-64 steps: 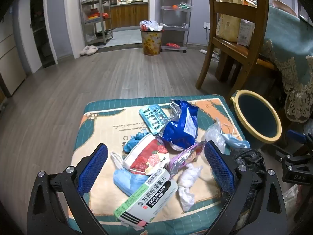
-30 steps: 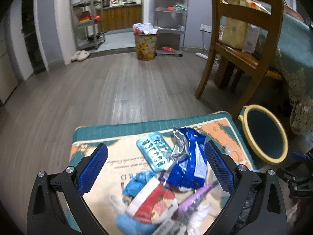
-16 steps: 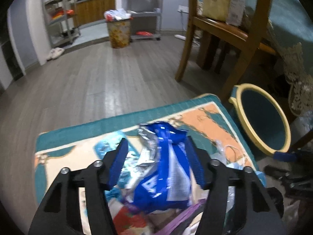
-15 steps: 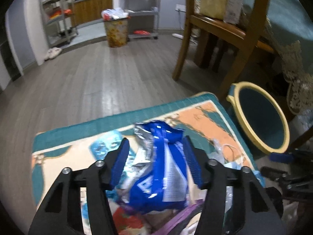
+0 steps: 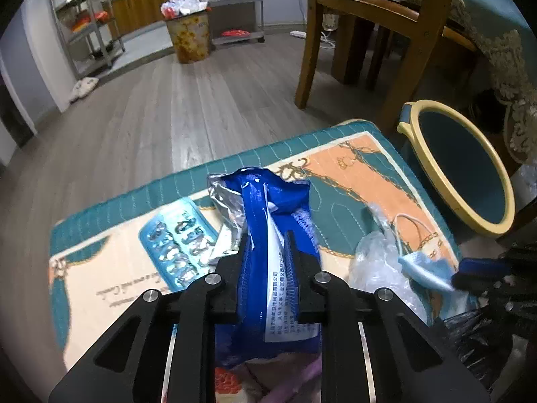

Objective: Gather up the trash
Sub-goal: 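Grasp the blue wet-wipe pack with the left tool while the right tool grasps the blue mask, then carry both items over the yellow-rimmed bin and open both tools to drop them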

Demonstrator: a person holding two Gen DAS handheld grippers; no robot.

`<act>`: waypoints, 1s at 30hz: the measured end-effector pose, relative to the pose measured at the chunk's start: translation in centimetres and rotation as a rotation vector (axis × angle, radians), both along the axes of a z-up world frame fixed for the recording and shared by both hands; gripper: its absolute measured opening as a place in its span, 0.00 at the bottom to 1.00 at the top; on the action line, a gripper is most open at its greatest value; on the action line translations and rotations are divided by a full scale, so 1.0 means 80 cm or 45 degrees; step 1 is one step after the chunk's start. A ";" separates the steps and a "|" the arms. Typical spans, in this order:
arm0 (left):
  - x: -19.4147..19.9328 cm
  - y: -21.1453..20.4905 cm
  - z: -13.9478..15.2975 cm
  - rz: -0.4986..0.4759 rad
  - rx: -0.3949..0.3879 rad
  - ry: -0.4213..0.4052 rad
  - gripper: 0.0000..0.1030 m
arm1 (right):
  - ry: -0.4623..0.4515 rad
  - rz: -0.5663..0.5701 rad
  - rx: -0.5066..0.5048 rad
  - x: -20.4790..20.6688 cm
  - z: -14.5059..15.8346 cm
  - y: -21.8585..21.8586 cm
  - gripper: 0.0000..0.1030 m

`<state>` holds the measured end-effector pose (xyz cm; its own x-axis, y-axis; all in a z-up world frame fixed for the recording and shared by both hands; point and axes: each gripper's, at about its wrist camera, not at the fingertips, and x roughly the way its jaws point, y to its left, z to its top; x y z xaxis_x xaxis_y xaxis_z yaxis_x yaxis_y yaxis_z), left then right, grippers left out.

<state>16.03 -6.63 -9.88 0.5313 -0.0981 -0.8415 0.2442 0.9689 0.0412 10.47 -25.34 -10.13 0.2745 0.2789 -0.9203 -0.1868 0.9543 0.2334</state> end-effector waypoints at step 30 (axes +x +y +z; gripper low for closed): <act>-0.037 -0.080 0.170 -0.139 -0.222 -0.462 0.17 | -0.549 -0.279 -0.031 0.017 0.179 -0.146 0.11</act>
<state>13.04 -13.03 3.75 0.7690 -0.2948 -0.5673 0.3457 0.9382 -0.0189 11.79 -37.01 4.20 0.6824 0.1514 -0.7151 -0.0554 0.9862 0.1559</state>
